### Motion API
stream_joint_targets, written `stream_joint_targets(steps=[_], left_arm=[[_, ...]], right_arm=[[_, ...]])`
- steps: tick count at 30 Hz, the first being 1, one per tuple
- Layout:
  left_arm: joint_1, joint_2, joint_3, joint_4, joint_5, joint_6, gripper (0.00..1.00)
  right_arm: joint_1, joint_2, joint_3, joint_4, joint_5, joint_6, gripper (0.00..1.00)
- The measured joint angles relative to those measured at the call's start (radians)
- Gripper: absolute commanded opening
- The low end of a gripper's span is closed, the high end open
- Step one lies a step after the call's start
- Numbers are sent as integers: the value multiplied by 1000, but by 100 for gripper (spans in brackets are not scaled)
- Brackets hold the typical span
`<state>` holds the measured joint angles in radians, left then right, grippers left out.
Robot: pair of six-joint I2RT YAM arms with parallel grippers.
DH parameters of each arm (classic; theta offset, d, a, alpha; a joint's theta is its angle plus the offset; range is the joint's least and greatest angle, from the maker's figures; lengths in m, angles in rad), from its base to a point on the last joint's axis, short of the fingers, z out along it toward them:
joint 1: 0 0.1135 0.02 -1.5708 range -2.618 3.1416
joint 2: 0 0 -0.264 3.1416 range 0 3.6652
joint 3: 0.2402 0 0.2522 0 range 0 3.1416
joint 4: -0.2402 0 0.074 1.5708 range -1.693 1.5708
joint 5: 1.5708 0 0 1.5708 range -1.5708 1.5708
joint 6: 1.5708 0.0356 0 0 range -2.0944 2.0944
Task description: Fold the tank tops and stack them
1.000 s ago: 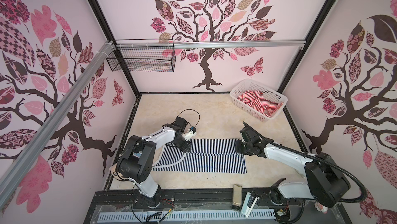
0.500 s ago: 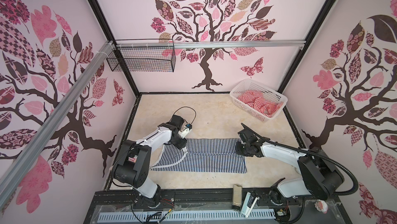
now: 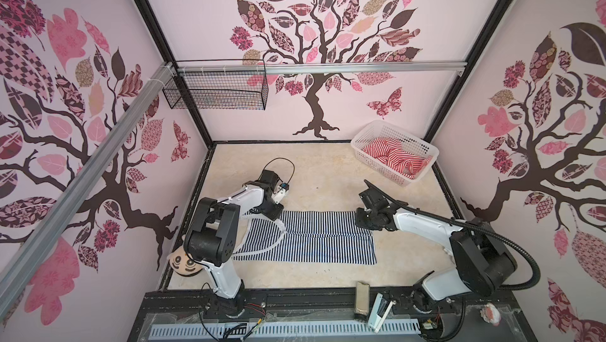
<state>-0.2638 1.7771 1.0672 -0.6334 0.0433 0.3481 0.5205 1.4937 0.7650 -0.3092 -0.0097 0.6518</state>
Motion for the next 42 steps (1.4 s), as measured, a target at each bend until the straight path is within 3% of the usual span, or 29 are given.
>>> stream_joint_targets(steps=[6,12,21,26,28,31,34,42], left_arm=[[5,66,94,-52,-11,19,38],[-2,223,327,-145,-13,26,37],[-66,584,907,-286,-54,45,37],[-110,827,1339,-375,-87,43,39],[-124,884,1440,-389,-100,42,39],[-140,886,1446,-388,-116,35,40],[-138,804,1305,-335,-112,14,41],[-48,271,740,-175,-11,-63,43]], right_arm=[[0,52,-9,21,15,3,21],[0,37,-46,90,16,24,21],[51,-43,-150,174,26,110,20],[199,-37,-148,179,76,206,20],[275,-21,-131,175,99,248,20],[399,20,-82,146,129,304,20],[491,49,-29,90,143,338,21],[520,15,27,-29,218,335,22]])
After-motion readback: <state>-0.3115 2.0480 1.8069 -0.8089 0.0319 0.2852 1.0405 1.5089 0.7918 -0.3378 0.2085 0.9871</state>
